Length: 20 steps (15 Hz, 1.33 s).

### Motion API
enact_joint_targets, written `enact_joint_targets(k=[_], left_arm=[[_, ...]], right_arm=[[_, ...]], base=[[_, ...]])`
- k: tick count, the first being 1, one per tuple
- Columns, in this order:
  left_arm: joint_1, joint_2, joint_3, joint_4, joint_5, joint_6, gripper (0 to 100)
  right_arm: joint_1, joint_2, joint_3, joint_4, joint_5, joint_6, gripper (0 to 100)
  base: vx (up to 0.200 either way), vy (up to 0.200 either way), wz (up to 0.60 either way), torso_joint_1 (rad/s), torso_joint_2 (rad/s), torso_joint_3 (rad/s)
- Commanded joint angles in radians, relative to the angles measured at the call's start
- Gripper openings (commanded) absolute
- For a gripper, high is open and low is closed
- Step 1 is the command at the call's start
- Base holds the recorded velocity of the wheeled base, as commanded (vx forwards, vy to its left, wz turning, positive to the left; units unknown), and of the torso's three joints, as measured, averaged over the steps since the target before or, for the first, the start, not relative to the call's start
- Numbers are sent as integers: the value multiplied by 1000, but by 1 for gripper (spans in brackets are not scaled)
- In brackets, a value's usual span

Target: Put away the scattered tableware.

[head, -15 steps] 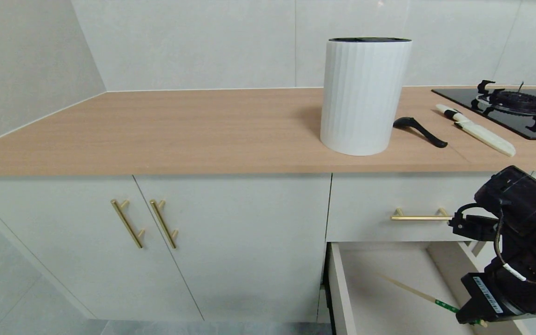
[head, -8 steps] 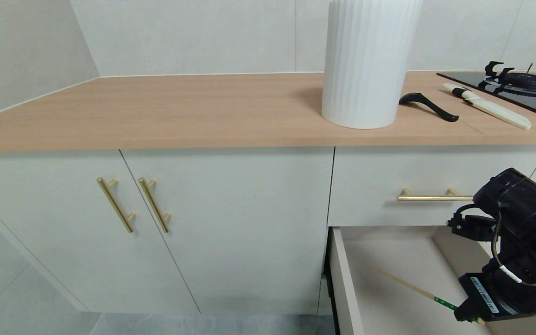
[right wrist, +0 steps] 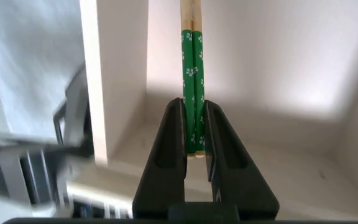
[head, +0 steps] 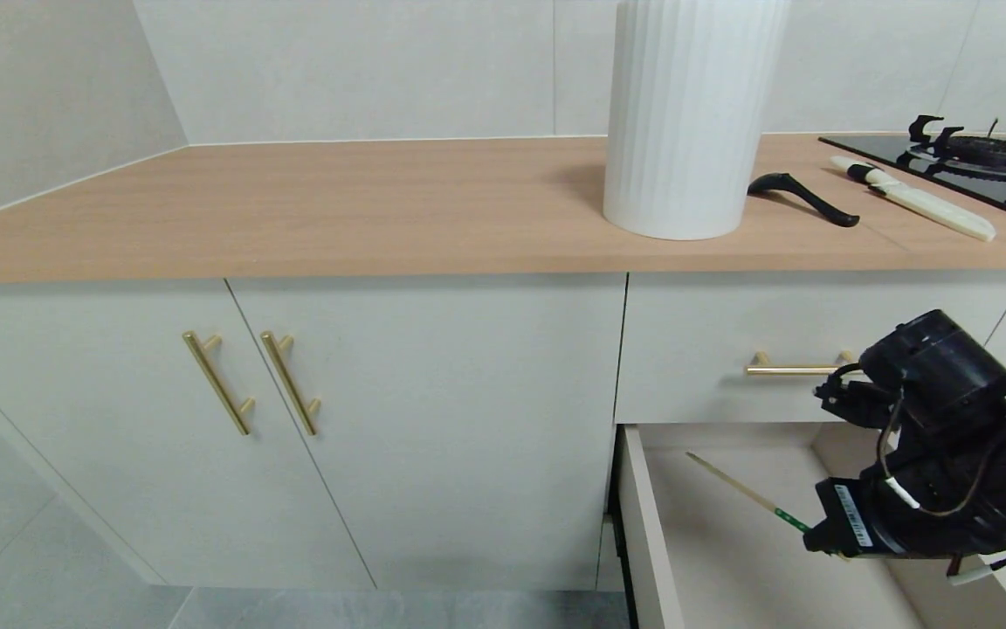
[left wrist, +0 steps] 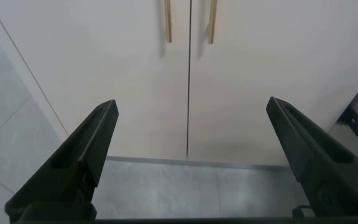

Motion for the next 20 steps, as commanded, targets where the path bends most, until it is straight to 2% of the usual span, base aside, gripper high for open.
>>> enact_joint_targets(k=[1,7,10,16,20], left_arm=[[0,0,0,0,0,0,100],[0,0,0,0,0,0,100],[0,0,0,0,0,0,100],[0,0,0,0,0,0,100],[0,0,0,0,0,0,100]], right_arm=[[-1,110,64,-94,-9,14,0],[-4,325,214,-485,-62,14,0],[-4,396,214,-517,-62,26,0],[-4,534,256,-710,-108,38,0],[2,547,254,-726,-110,52,0]], base=[[0,0,0,0,0,0],[0,0,0,0,0,0],[0,0,0,0,0,0],[0,0,0,0,0,0],[0,0,0,0,0,0]])
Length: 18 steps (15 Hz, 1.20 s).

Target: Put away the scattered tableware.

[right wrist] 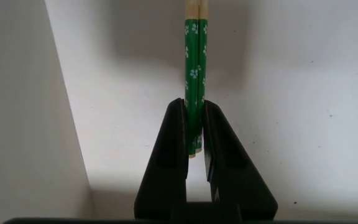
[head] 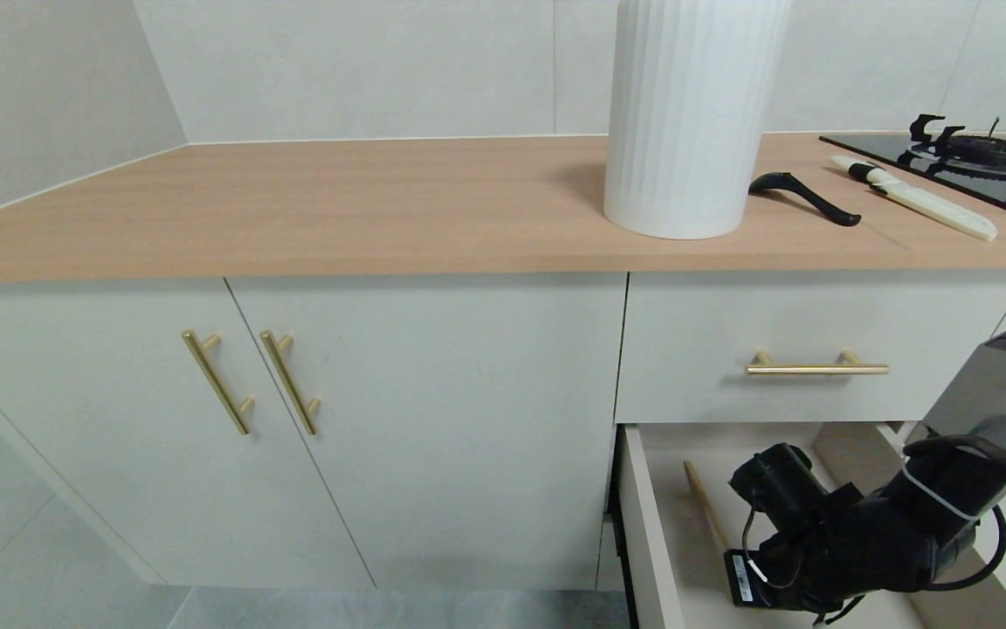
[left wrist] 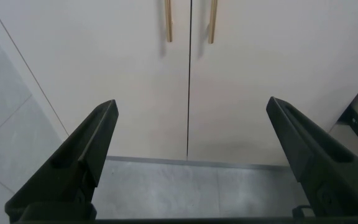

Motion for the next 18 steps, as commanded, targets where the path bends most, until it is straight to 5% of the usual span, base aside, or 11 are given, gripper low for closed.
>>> enact_joint_targets(k=[1,3,4,11,18], left_arm=[[0,0,0,0,0,0,100],[0,0,0,0,0,0,100],[0,0,0,0,0,0,100],[0,0,0,0,0,0,100],[0,0,0,0,0,0,100]], right_arm=[[1,12,1,-12,-1,0,0],[1,12,3,-16,-3,2,0],[1,12,4,-16,-4,2,100],[3,-19,16,-15,-9,0,100],[-43,-505,15,179,-1,-84,100]], base=[[0,0,0,0,0,0],[0,0,0,0,0,0],[0,0,0,0,0,0],[0,0,0,0,0,0],[0,0,0,0,0,0]])
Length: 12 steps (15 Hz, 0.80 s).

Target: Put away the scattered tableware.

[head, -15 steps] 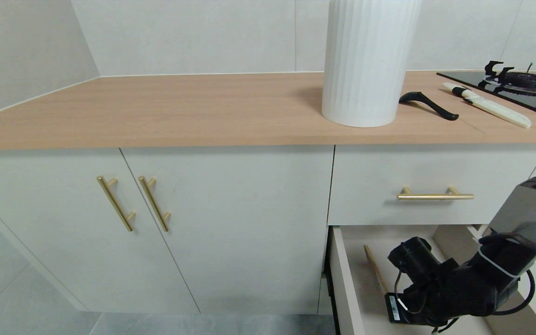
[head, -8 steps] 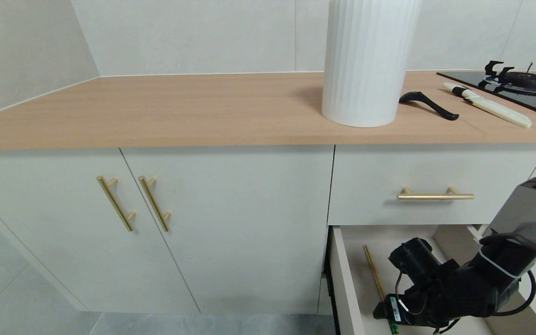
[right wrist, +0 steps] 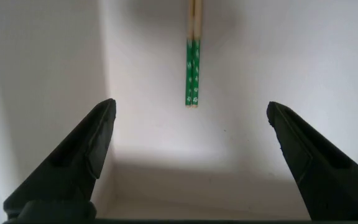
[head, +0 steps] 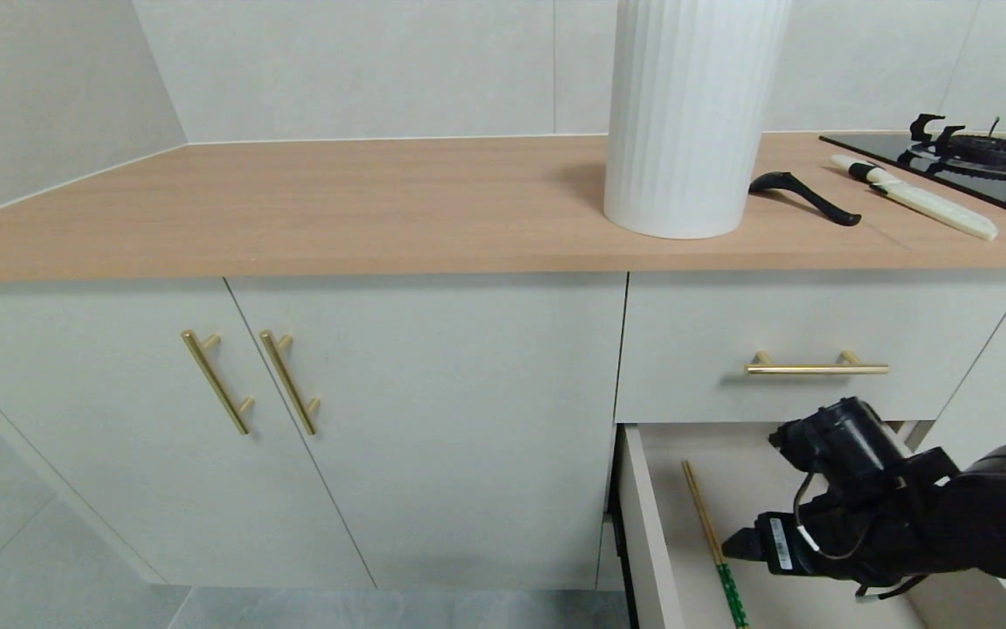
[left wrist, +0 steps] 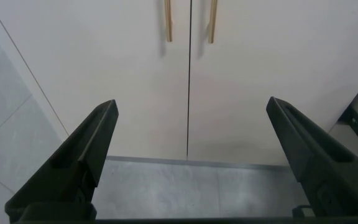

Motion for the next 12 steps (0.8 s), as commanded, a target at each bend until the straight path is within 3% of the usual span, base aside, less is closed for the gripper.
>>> enact_joint_targets(k=[1,7,12], left_arm=[[0,0,0,0,0,0,100],[0,0,0,0,0,0,100],[0,0,0,0,0,0,100]], right_arm=[[-31,-231,-2,43,-1,-59,100],[-37,-514,1,96,2,-154,100],[-34,-541,10,96,5,-171,100]], base=[[0,0,0,0,0,0],[0,0,0,0,0,0],[0,0,0,70,-241,-248]])
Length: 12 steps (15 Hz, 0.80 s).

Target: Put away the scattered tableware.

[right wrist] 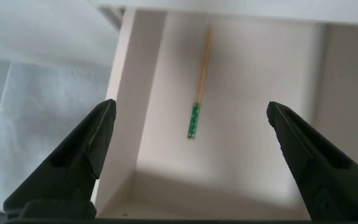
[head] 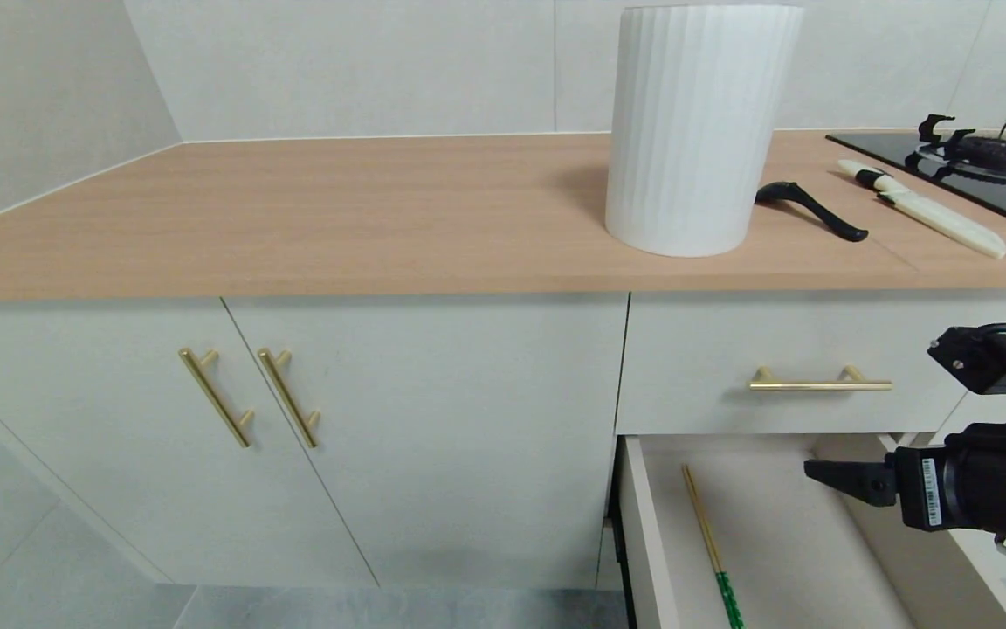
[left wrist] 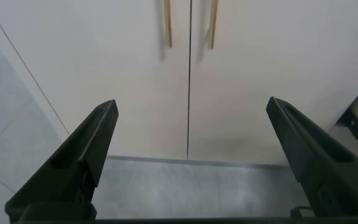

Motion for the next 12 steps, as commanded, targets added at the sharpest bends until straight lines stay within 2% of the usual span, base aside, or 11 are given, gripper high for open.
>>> enact_joint_targets(k=[1,12], left_arm=[[0,0,0,0,0,0,100],[0,0,0,0,0,0,100]], right_arm=[[3,-18,0,-3,1,0,100],[7,-17,14,-6,3,-29,100]], base=[[0,0,0,134,-613,-325],[0,0,0,171,-486,-296]])
